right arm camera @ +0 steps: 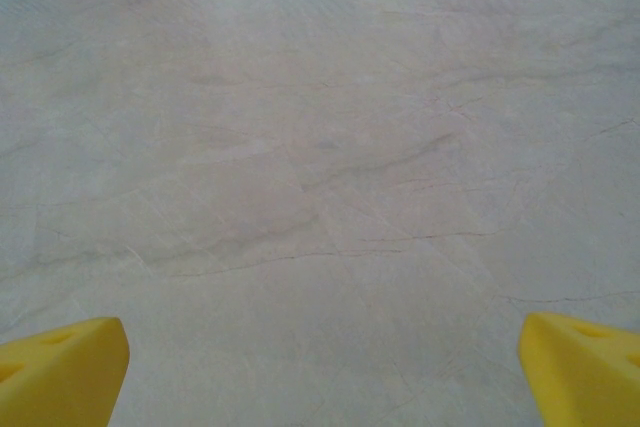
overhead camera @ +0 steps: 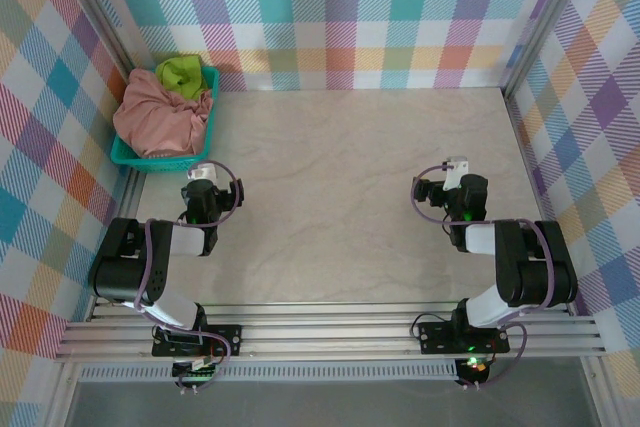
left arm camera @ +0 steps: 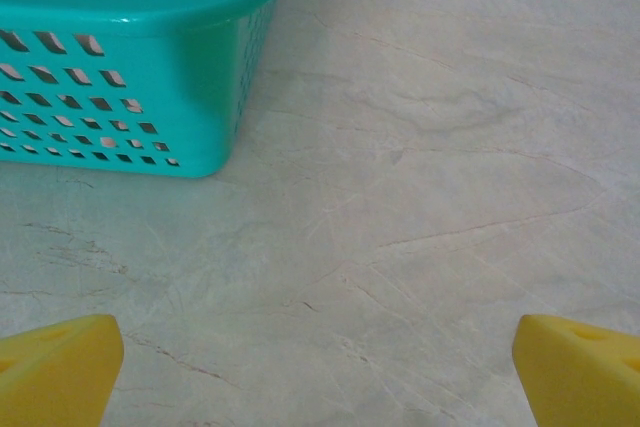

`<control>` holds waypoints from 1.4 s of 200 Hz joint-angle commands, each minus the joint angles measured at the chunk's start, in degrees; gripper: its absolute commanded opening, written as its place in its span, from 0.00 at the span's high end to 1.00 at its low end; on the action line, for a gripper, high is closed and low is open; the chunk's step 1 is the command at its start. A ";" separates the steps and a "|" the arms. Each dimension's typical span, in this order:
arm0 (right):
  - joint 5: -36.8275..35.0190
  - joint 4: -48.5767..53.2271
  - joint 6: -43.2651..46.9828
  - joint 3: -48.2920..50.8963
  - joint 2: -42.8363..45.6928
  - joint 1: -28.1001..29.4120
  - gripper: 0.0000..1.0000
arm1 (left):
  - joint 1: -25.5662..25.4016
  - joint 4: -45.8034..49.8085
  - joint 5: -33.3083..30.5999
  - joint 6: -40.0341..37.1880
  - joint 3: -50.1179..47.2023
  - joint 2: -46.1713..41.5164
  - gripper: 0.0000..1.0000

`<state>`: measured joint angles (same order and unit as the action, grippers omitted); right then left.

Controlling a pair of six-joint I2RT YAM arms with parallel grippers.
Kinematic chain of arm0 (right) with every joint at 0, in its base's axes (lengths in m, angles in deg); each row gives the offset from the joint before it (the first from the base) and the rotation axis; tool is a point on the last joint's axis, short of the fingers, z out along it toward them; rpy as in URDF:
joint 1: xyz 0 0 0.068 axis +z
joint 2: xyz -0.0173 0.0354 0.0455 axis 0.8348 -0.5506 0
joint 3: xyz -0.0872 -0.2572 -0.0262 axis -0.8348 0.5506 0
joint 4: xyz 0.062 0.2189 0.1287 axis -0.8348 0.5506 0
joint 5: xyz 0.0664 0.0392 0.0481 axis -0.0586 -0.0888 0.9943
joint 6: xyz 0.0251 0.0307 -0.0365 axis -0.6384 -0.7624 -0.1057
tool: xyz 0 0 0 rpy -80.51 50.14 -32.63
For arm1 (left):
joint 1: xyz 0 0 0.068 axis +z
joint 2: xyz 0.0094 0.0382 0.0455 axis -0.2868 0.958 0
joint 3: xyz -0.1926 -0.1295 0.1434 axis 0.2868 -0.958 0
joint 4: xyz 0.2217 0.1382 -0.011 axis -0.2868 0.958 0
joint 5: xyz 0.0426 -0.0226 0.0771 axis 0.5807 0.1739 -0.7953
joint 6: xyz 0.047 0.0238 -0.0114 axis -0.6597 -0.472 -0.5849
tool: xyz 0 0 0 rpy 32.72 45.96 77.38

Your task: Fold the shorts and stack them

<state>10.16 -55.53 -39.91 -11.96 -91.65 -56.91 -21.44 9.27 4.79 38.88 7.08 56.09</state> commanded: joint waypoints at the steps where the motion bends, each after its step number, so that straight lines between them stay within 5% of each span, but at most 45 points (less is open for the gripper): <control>1: -0.98 6.19 -0.97 -0.46 8.05 0.41 0.01 | -0.99 6.01 0.24 -1.63 1.33 -6.85 0.00; 56: 2.28 33.06 -7.50 -3.12 32.84 2.35 0.00 | -4.37 35.29 -4.28 10.77 6.03 -31.52 0.00; 96: 6.34 44.91 -10.64 -7.95 40.28 3.70 0.01 | -3.75 59.21 -13.49 18.71 24.86 -38.96 0.00; 152: 11.12 51.51 -11.42 -13.51 39.22 7.28 0.01 | 4.86 76.88 -11.59 13.84 55.36 -16.27 0.00; 232: 13.59 55.29 -9.31 -17.88 34.23 11.34 0.01 | 11.66 84.92 -10.24 13.94 76.44 19.13 0.16; 280: 13.31 56.04 -8.73 -17.52 34.11 11.84 0.01 | 13.12 89.30 -11.93 12.99 87.91 32.46 0.26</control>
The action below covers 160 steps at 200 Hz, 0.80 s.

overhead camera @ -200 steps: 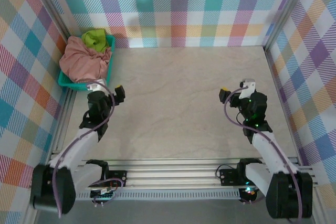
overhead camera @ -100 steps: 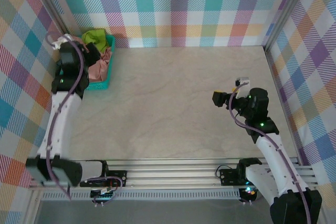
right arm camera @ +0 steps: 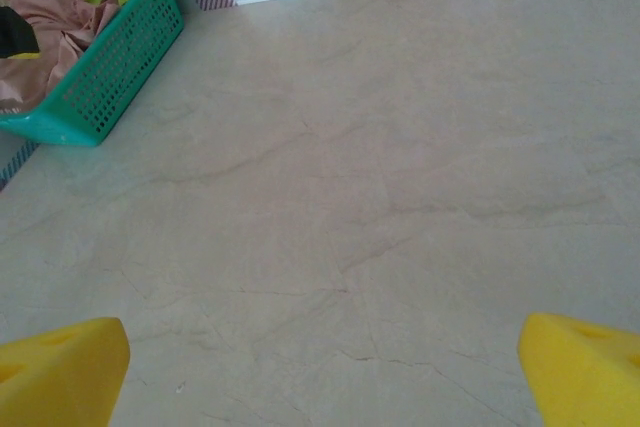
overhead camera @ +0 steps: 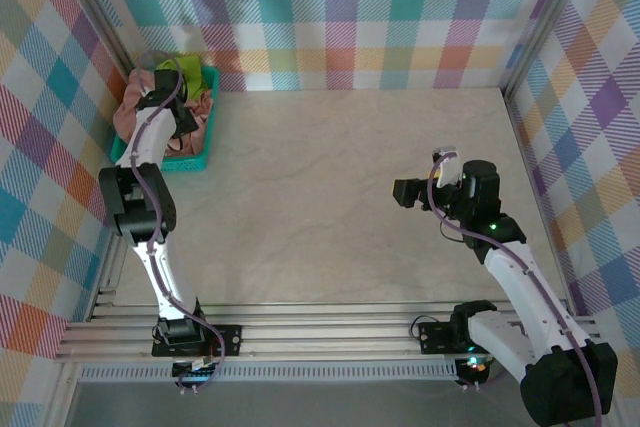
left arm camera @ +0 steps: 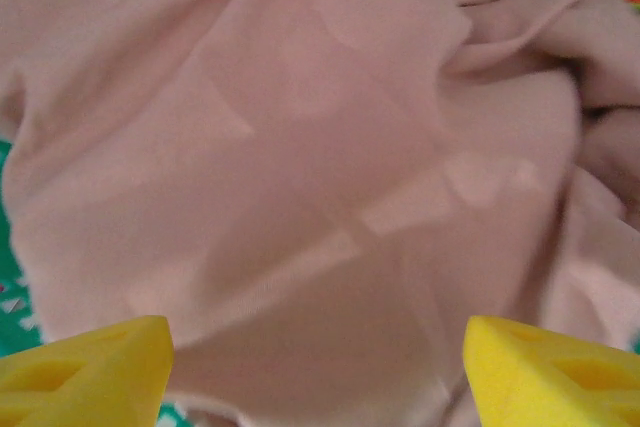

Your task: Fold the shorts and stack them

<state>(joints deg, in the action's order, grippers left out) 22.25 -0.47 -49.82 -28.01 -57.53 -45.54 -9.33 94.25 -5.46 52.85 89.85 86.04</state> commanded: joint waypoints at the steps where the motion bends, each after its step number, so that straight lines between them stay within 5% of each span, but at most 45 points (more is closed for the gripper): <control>1: 1.22 0.98 1.15 -1.46 -0.02 0.47 0.01 | 1.06 4.36 -1.65 -0.99 5.31 2.66 0.26; 33: 0.51 1.41 1.52 -1.45 -0.63 0.55 0.01 | 2.11 7.14 -0.15 -1.39 10.95 8.22 0.41; 101: 0.47 1.03 0.96 -1.92 -2.07 0.61 0.01 | 2.16 7.76 2.15 -2.76 13.67 6.79 1.00; 160: 0.42 2.18 0.74 -2.38 -0.95 0.82 0.01 | 2.16 6.86 5.98 -1.10 15.03 -4.79 1.00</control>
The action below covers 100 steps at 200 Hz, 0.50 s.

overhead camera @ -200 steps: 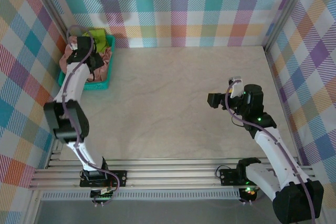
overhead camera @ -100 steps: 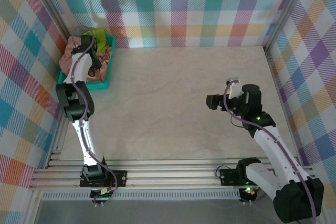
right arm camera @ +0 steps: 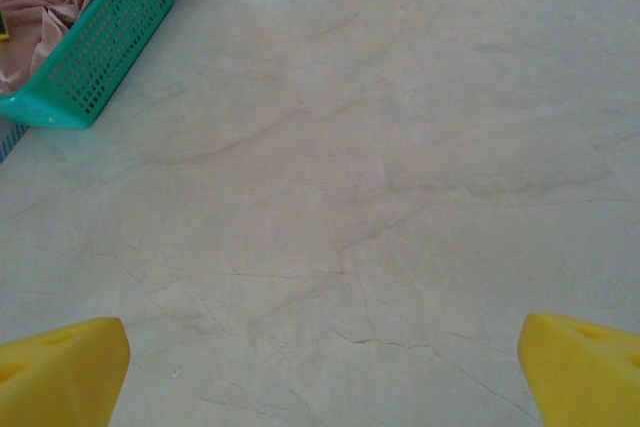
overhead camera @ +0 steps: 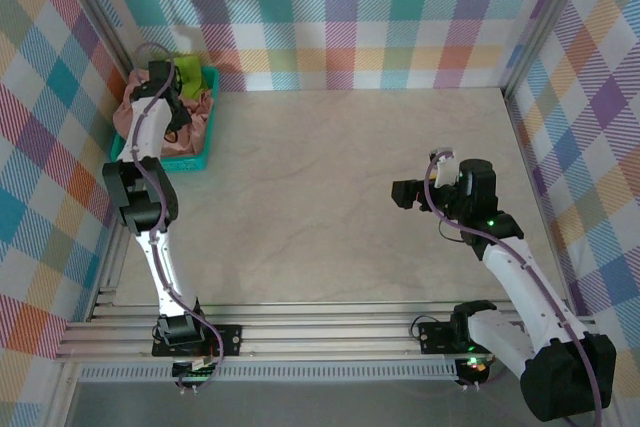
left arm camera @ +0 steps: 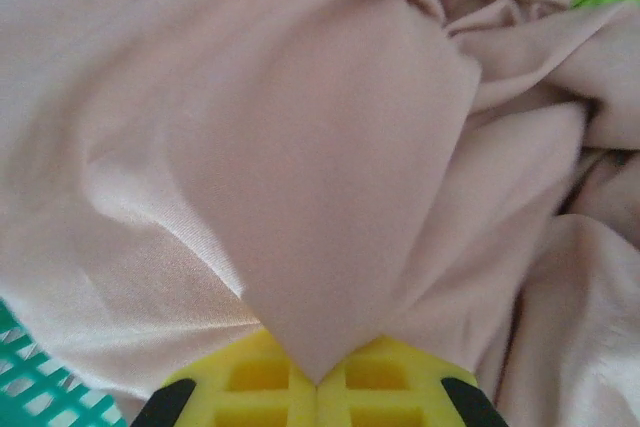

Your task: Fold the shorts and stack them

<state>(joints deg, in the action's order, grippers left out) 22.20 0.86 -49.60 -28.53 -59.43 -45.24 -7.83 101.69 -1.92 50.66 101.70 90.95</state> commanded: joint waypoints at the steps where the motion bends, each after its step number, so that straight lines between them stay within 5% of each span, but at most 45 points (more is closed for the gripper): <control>1: 0.47 0.86 0.49 -1.87 1.02 0.51 0.01 | 0.65 -0.61 2.55 1.14 3.20 -9.83 1.00; 100: 1.25 1.55 -1.29 -2.42 2.09 1.45 0.01 | 0.63 -0.31 5.99 2.67 11.17 -19.72 1.00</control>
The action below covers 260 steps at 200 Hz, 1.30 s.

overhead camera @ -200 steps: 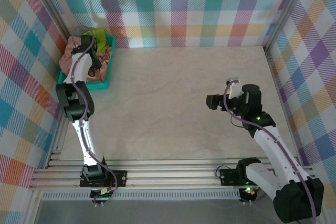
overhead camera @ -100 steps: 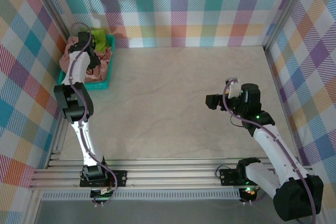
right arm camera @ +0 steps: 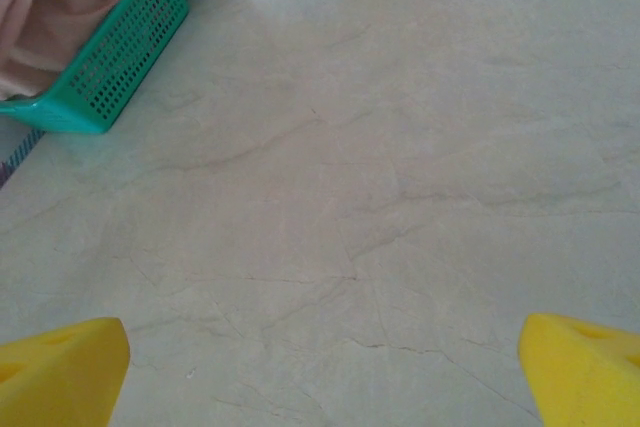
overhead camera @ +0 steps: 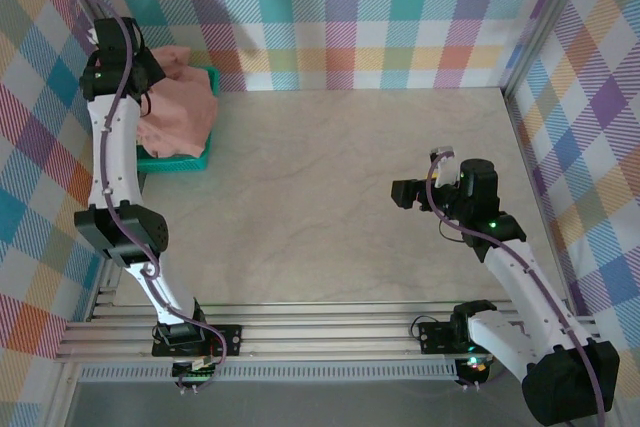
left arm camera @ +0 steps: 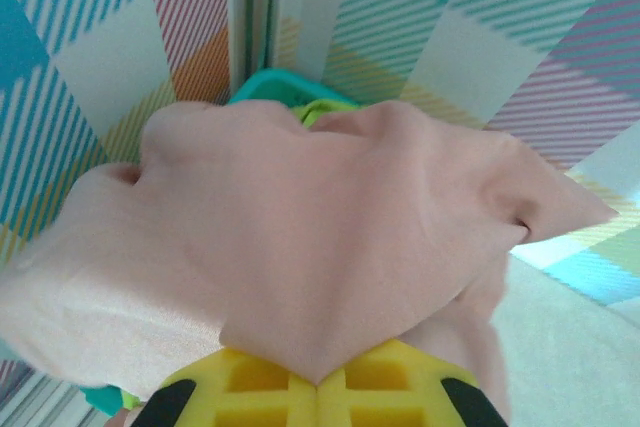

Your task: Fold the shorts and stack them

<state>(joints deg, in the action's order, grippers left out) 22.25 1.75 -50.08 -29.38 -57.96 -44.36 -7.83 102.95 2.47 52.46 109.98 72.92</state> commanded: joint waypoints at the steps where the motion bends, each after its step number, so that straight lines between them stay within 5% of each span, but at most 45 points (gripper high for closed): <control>1: 1.21 0.63 -0.81 -1.57 0.65 0.63 0.01 | 0.64 -1.57 1.56 0.89 2.95 -1.64 1.00; 63: 1.21 1.66 -1.01 -1.87 -0.44 1.48 0.01 | 0.65 1.18 1.39 -0.66 3.45 4.70 0.93; 91: 0.87 3.00 -0.99 -2.37 -1.08 1.73 0.01 | 0.65 3.46 3.50 -1.21 3.23 8.48 0.66; 104: 0.69 3.71 -0.98 -2.49 -1.17 1.75 0.01 | 0.65 4.00 6.02 -1.01 2.83 8.50 0.45; 155: 0.95 4.59 -1.94 -2.59 -1.04 2.09 0.01 | -2.50 -1.80 5.78 1.77 -15.73 -4.49 0.21; 210: 0.95 5.72 -1.95 -2.63 -0.32 2.54 0.01 | -6.60 -9.19 -0.20 8.10 -44.95 -23.15 0.18; 260: 1.57 6.16 -2.11 -2.45 0.73 2.71 0.00 | -6.67 -13.88 -2.07 8.45 -54.27 -23.58 0.22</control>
<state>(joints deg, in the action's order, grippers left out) 22.27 7.20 -51.76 -30.15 -58.44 -42.16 -14.67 93.56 2.43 59.73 57.79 47.74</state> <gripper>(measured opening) 0.995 0.800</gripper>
